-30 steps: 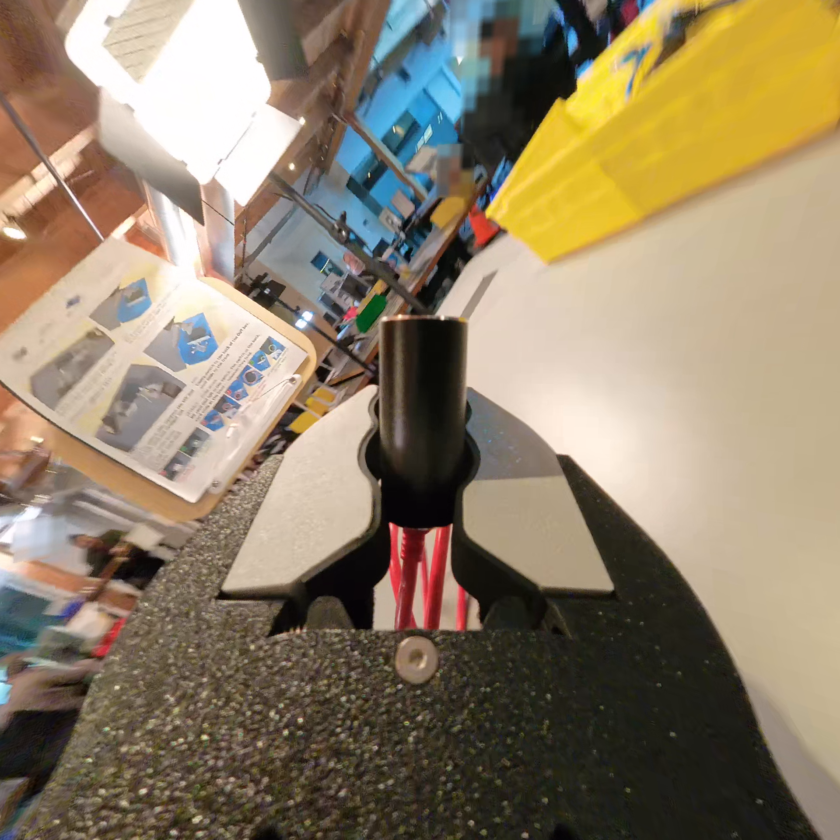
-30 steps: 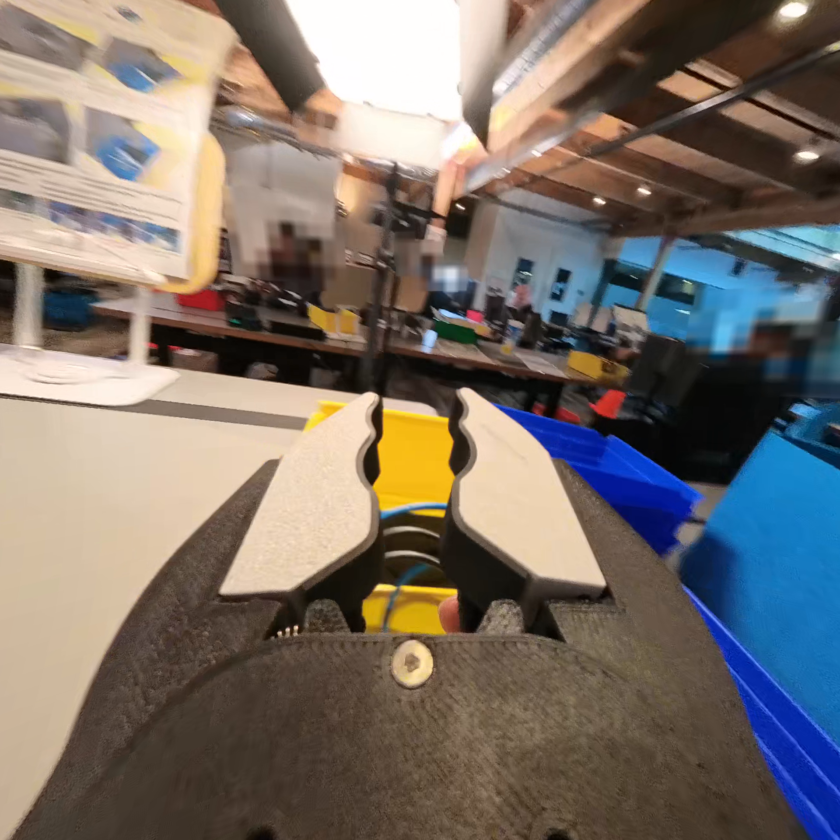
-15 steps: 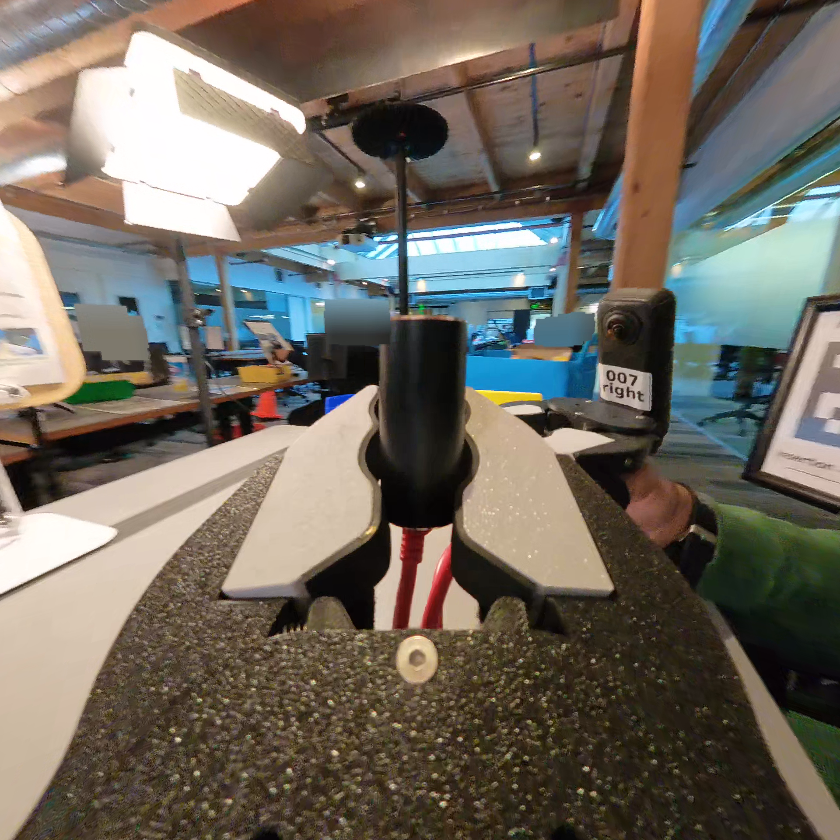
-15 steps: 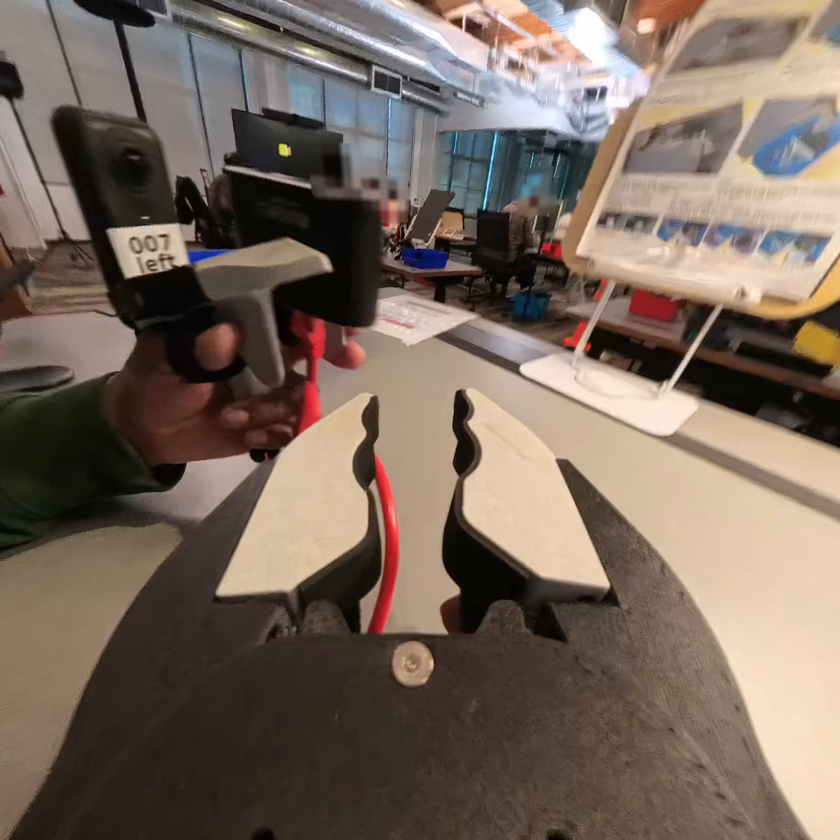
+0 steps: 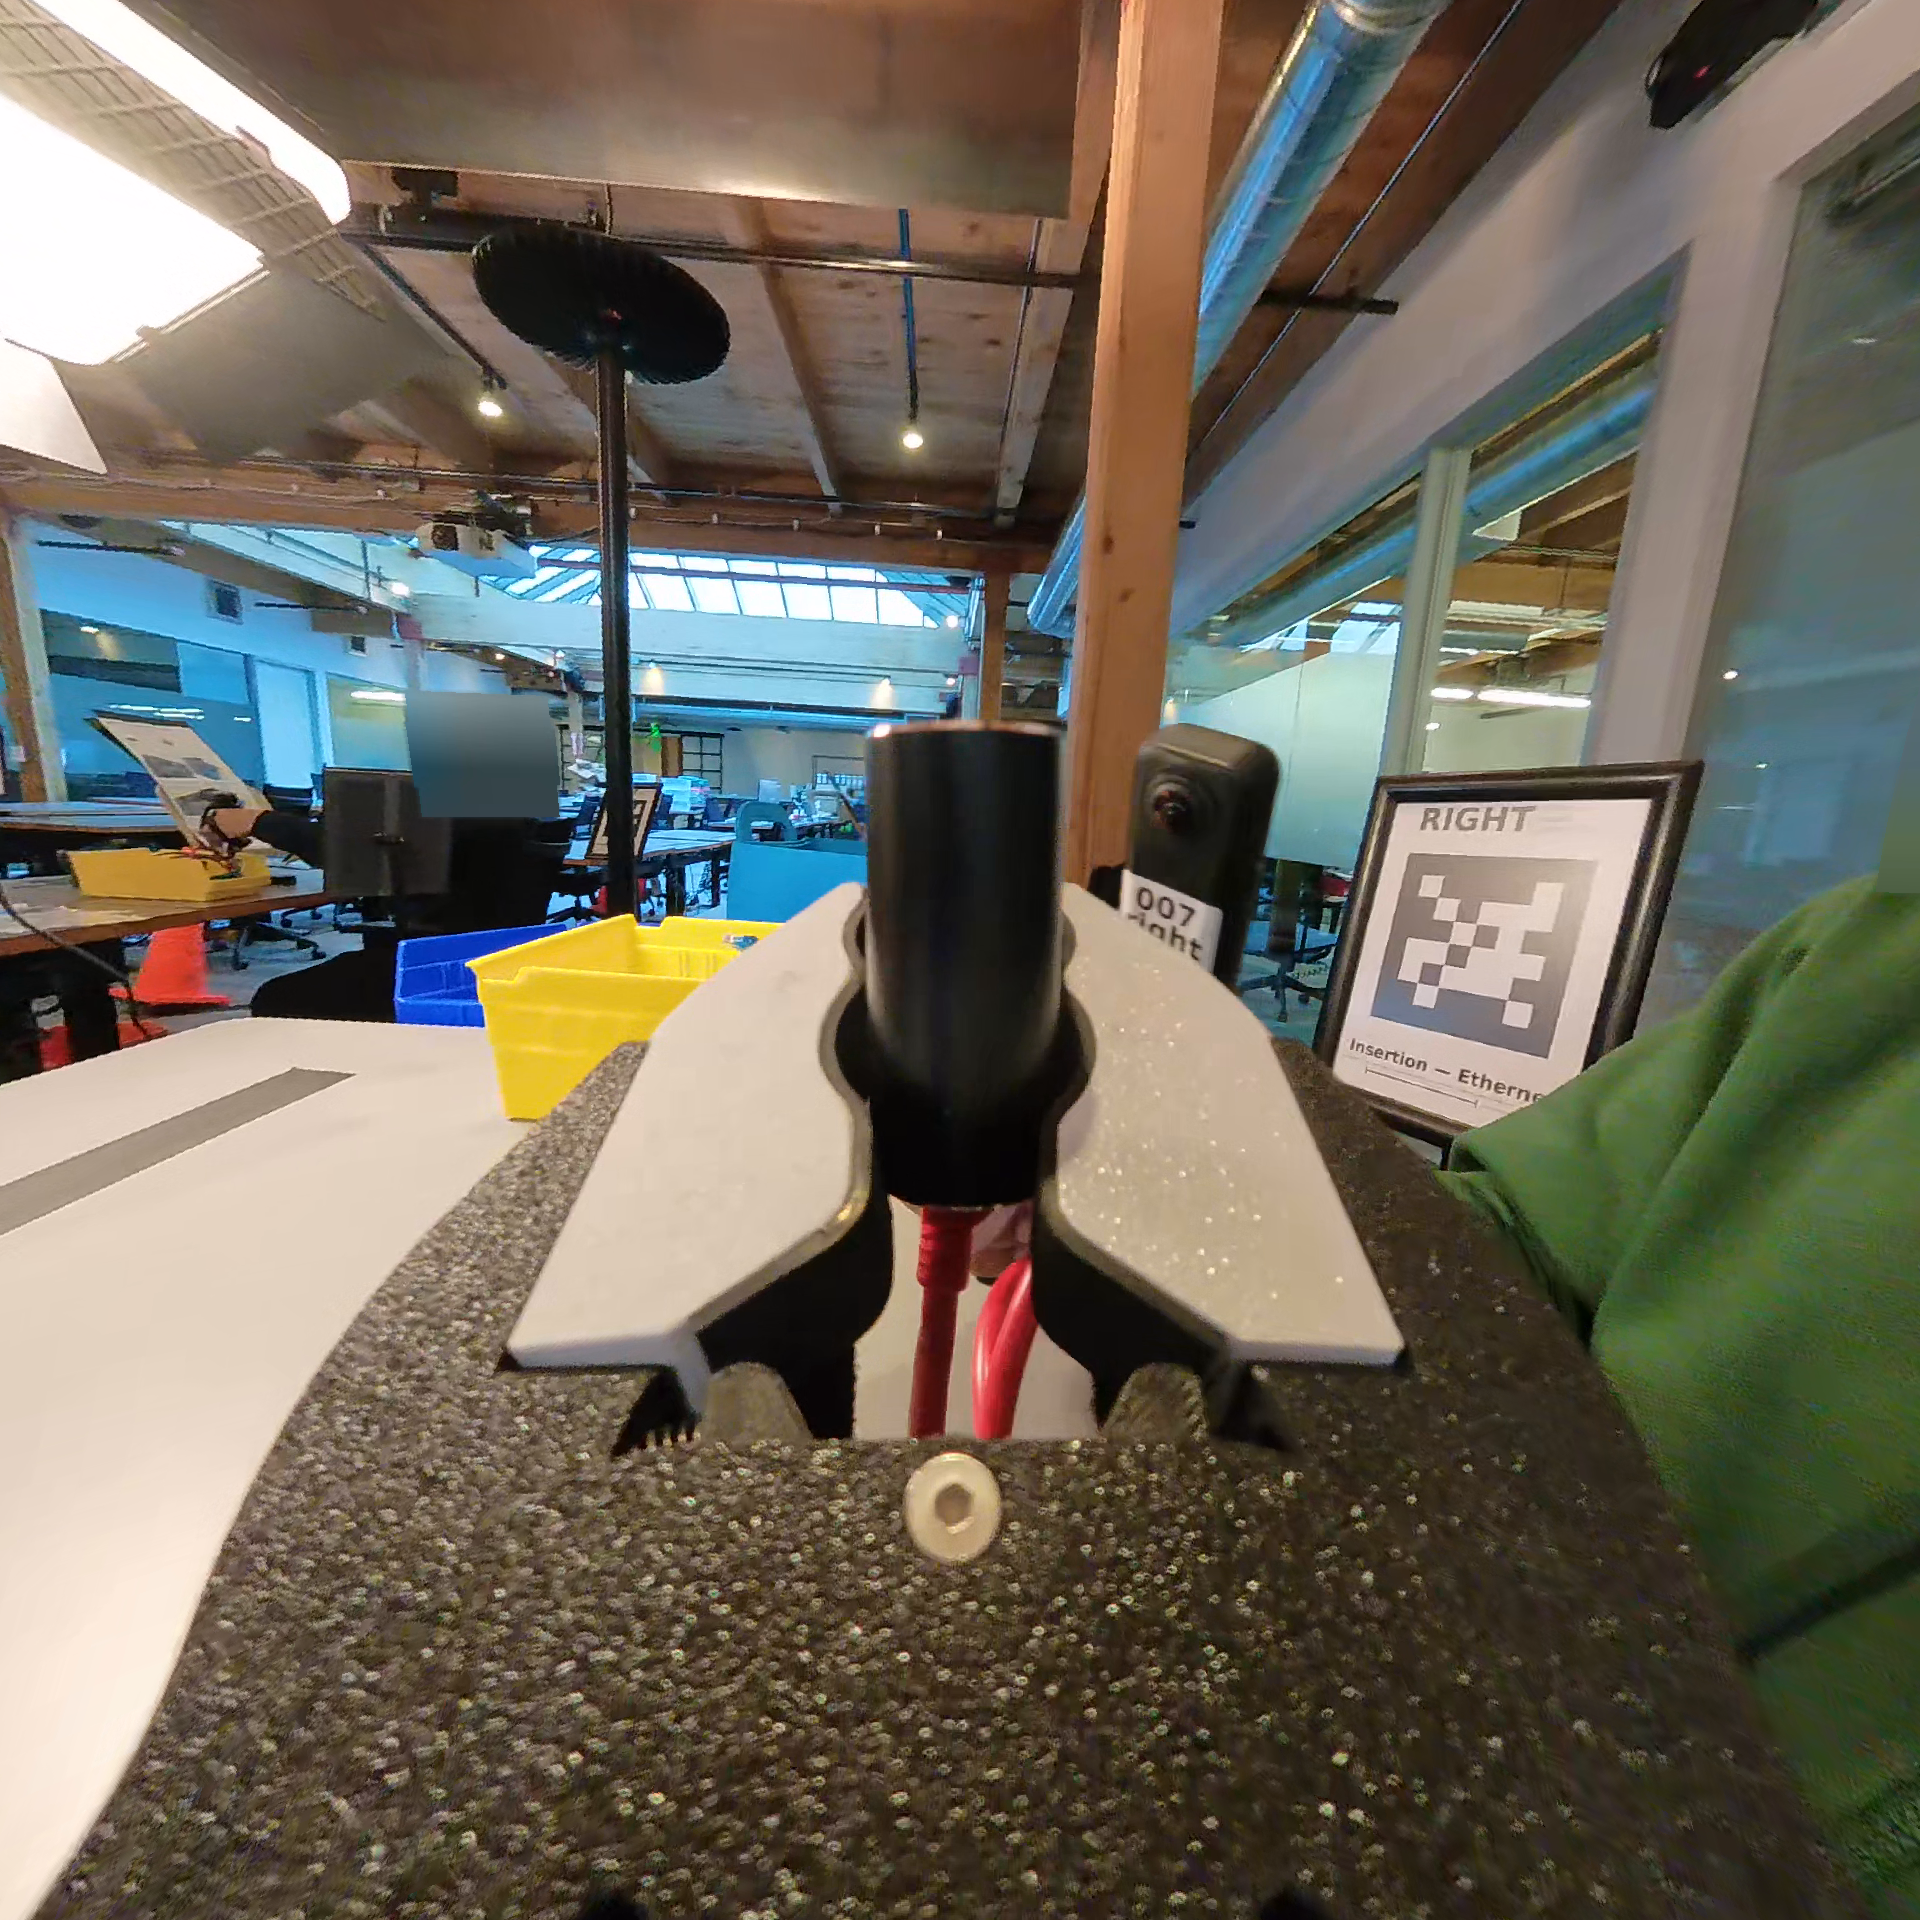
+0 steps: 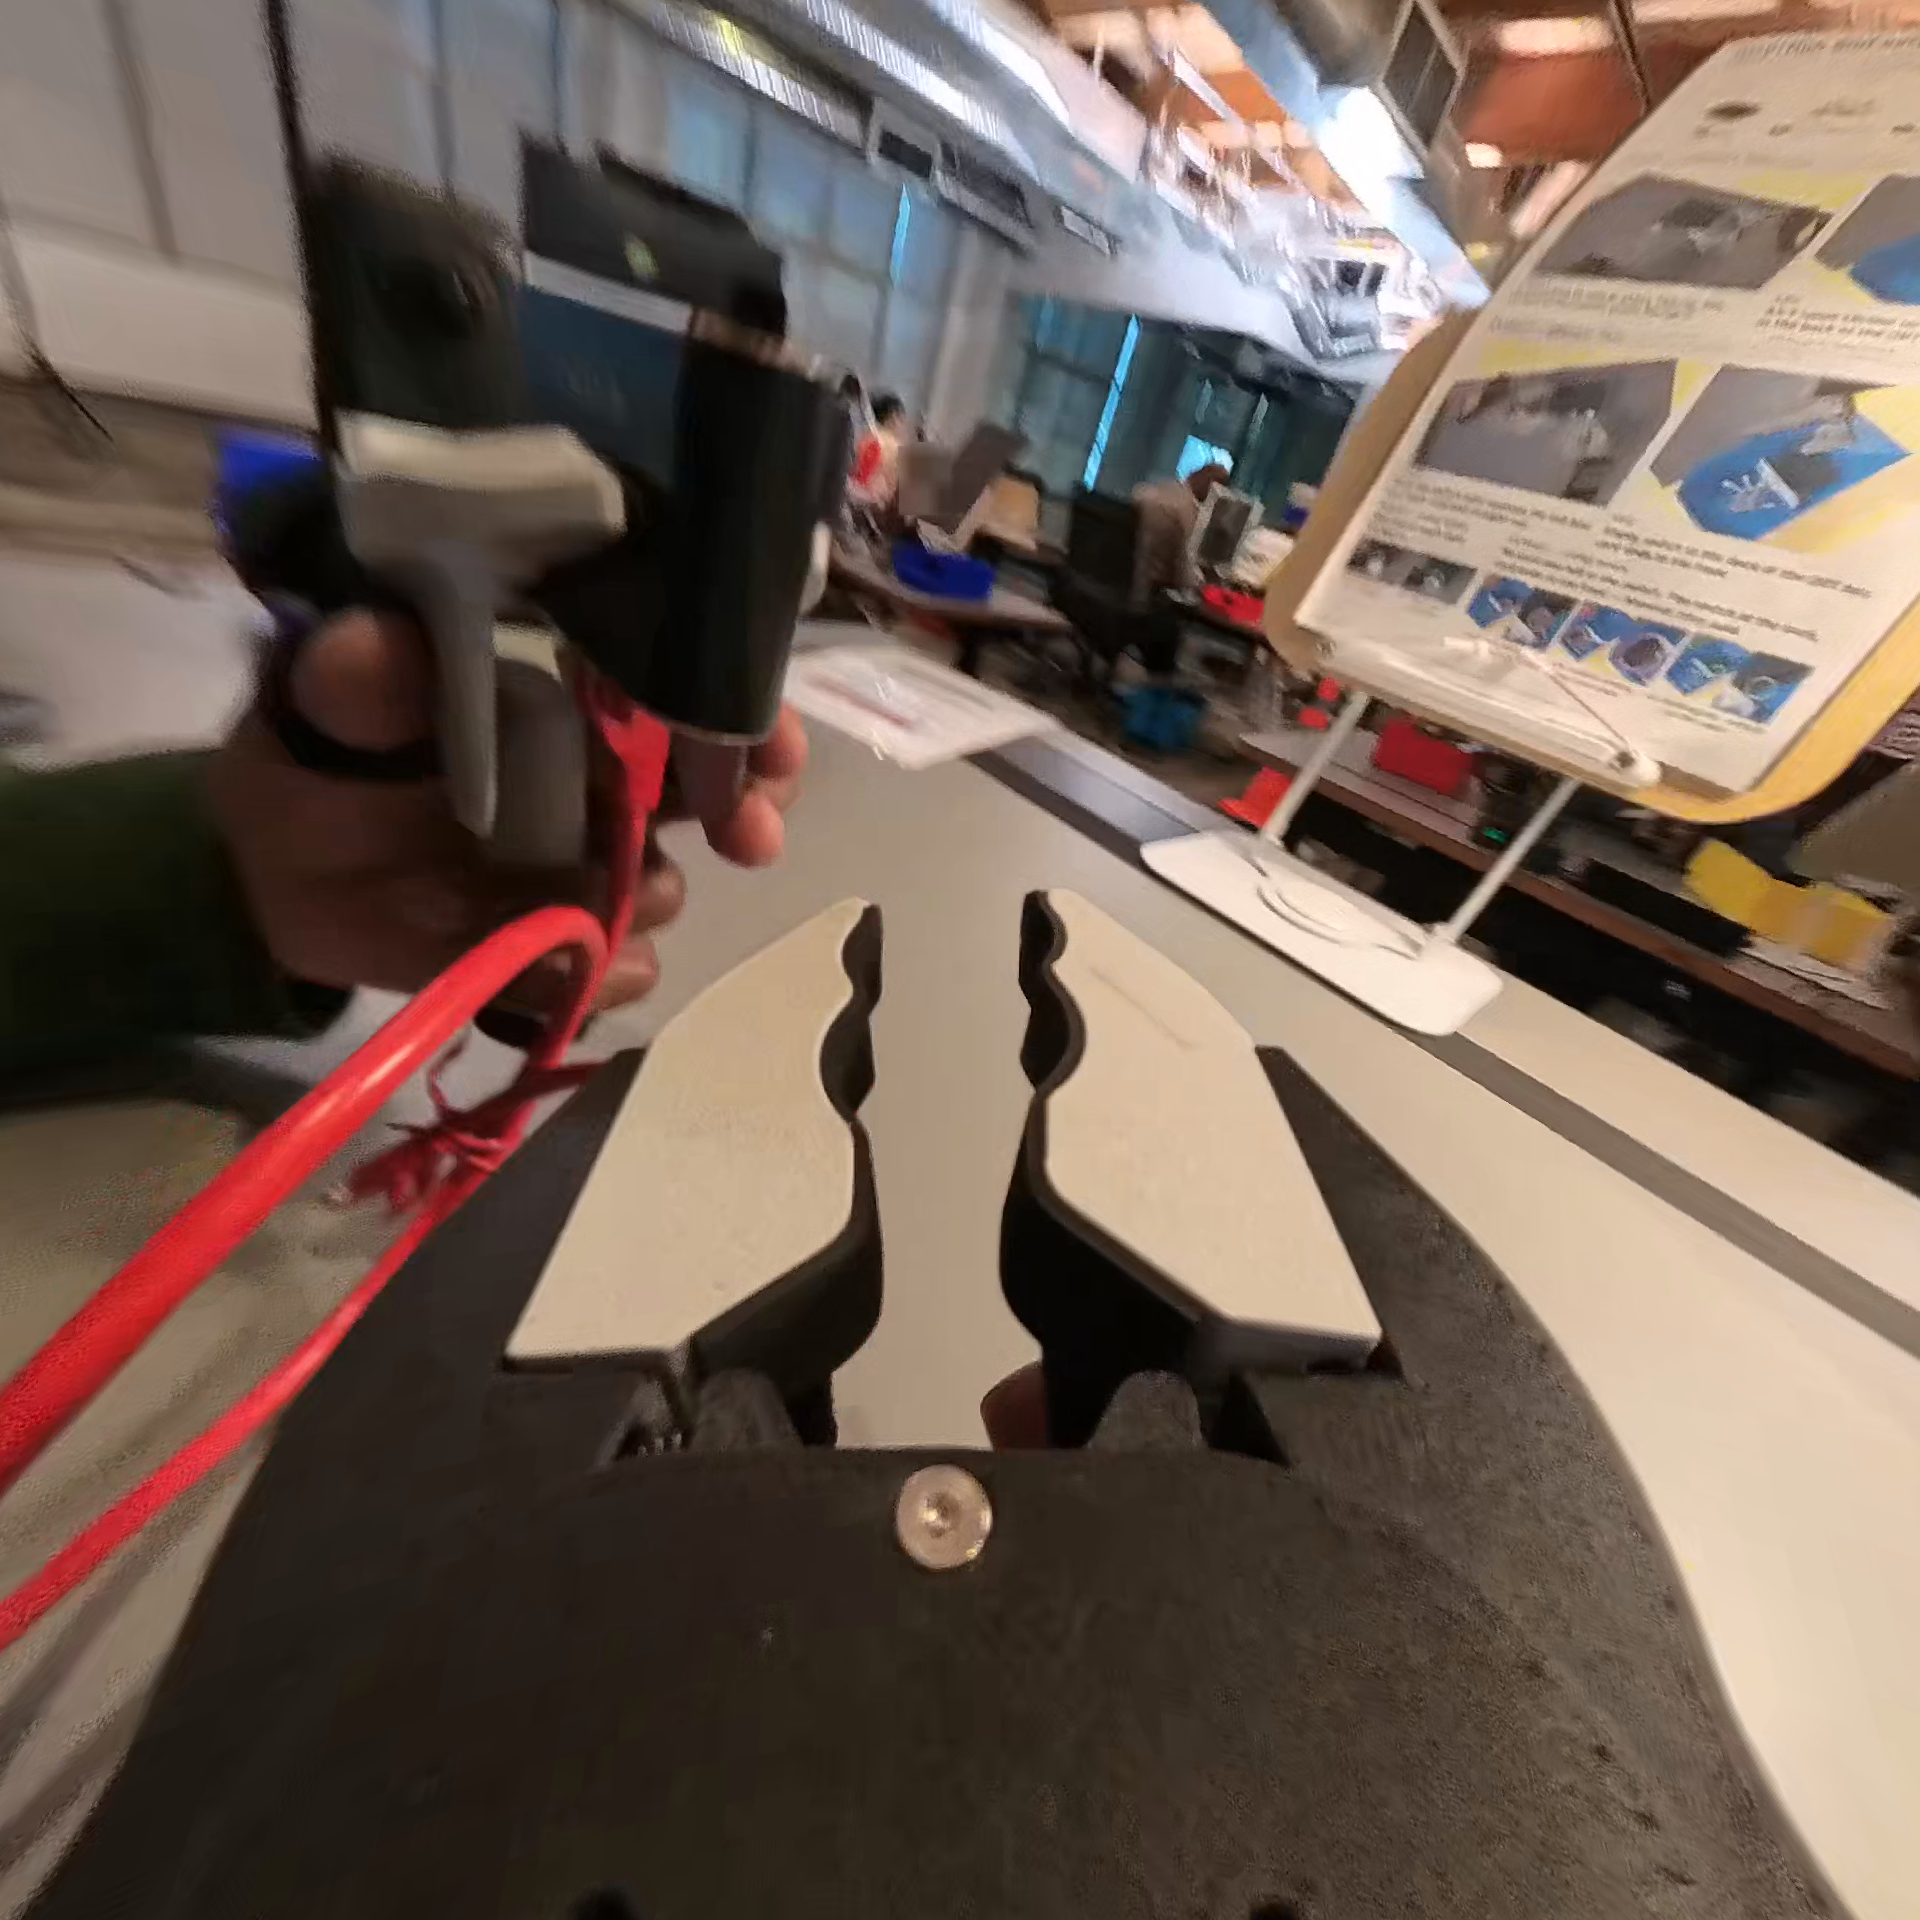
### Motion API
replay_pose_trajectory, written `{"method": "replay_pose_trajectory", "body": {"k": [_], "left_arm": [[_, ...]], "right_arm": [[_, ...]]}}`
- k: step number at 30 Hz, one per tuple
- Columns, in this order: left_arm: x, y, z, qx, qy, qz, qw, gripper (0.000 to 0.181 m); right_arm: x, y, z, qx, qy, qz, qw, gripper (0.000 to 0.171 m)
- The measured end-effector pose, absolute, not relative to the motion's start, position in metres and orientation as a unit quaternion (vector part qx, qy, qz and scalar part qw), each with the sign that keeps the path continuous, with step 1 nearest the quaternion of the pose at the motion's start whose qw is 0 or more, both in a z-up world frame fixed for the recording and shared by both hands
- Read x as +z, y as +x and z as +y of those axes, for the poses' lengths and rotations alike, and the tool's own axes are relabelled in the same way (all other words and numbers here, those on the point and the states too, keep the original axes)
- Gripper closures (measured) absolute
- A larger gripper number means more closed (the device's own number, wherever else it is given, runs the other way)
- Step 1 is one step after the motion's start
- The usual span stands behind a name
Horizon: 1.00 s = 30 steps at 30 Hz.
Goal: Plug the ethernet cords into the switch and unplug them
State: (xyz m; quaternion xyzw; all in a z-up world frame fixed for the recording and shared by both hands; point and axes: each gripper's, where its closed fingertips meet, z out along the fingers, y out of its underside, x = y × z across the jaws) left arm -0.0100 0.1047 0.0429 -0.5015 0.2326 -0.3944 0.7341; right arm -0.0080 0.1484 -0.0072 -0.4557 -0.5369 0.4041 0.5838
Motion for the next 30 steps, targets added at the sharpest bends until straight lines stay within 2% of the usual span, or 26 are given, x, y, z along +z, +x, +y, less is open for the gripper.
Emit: {"method": "replay_pose_trajectory", "body": {"k": [4, 17, 24, 28, 30], "left_arm": [[0.041, -0.011, 0.108, -0.389, -0.508, 0.228, 0.734, 0.153], [0.04, -0.013, 0.112, -0.363, -0.519, 0.224, 0.74, 0.153], [0.045, -0.062, 0.13, -0.275, -0.535, 0.103, 0.792, 0.153], [0.047, -0.086, 0.132, -0.259, -0.525, 0.042, 0.809, 0.153], [0.048, -0.085, 0.131, -0.265, -0.522, 0.044, 0.809, 0.153]], "right_arm": [[-0.026, -0.02, 0.142, 0.327, -0.459, -0.575, 0.593, 0.146], [-0.027, -0.021, 0.138, 0.32, -0.452, -0.58, 0.597, 0.146], [0.017, 0.011, 0.168, 0.366, -0.488, -0.452, 0.651, 0.151], [0.046, 0.016, 0.122, 0.421, -0.434, -0.458, 0.652, 0.157], [0.04, 0.002, 0.093, 0.435, -0.419, -0.498, 0.622, 0.157]]}}
